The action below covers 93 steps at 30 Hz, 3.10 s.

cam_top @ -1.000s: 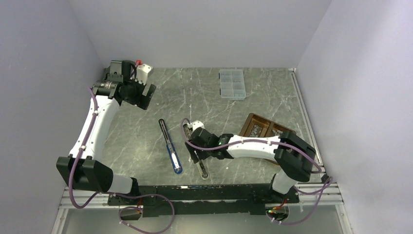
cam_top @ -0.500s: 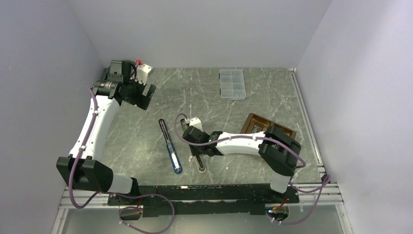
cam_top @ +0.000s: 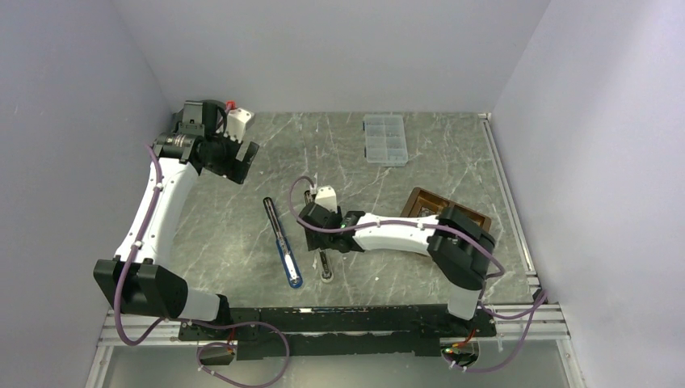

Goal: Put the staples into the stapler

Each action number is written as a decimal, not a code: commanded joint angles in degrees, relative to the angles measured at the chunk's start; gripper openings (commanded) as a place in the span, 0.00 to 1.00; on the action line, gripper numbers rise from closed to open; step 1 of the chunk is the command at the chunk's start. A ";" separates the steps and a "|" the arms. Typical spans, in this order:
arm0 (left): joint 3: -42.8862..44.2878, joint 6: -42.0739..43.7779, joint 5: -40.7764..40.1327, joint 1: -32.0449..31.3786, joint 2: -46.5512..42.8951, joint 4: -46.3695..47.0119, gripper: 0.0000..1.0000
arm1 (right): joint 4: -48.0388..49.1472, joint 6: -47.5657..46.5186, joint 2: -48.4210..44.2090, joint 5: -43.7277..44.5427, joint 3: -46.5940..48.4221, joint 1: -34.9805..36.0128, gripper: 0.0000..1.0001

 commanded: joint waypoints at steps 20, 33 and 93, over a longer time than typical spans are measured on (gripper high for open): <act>6.31 0.20 6.60 0.12 5.87 -2.19 0.99 | -13.40 -6.74 -36.74 5.52 -17.11 -45.52 0.76; 8.19 0.61 8.74 0.11 13.23 1.34 0.99 | -9.69 -4.93 -32.27 -1.83 -24.07 -51.15 0.58; 12.23 0.75 12.27 0.11 25.83 5.17 0.99 | -15.91 -4.12 -18.48 -7.70 -9.59 -37.78 0.45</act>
